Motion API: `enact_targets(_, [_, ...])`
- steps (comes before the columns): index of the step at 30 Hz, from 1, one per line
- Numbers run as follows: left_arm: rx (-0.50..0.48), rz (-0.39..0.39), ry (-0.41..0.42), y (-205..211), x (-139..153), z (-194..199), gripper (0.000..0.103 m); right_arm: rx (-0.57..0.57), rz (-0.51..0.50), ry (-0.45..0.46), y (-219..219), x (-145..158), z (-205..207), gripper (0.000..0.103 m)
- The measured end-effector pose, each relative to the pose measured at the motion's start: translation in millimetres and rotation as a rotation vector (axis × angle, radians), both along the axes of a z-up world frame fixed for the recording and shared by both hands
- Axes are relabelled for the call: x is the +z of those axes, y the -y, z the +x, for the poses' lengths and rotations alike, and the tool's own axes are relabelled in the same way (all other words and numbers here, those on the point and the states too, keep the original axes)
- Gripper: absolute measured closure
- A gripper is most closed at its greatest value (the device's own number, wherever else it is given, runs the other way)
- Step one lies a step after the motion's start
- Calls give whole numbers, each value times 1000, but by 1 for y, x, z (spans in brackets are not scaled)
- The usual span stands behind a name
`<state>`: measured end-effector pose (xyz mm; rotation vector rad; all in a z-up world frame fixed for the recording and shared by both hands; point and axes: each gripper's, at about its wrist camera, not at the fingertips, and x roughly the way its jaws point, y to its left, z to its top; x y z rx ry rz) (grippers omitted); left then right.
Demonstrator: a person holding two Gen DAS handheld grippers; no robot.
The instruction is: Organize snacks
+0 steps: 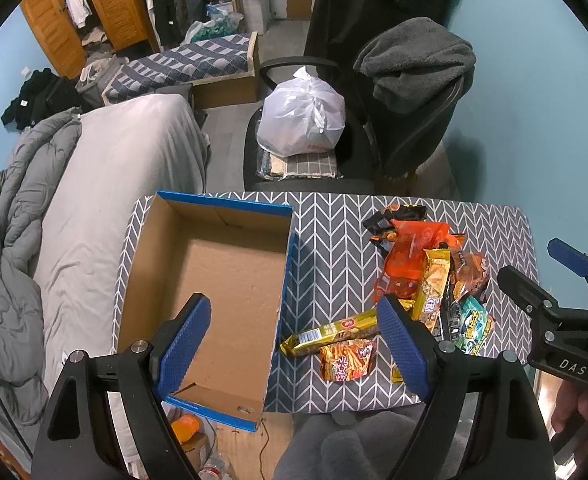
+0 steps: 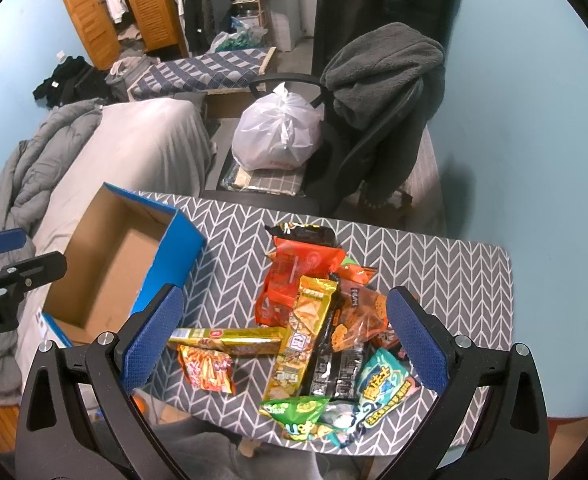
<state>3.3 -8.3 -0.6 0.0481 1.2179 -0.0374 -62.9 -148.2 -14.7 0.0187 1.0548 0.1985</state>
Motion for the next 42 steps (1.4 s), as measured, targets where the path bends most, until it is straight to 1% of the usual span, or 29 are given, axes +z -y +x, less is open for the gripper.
enact_targets(31, [-14,-3,-6,3,-2,-2,17,7,0,-4,-3,0,2,2])
enact_targets(42, [-27,-6,-4,8,0,-10,17,1,-1,-8,-3,-1,2,2])
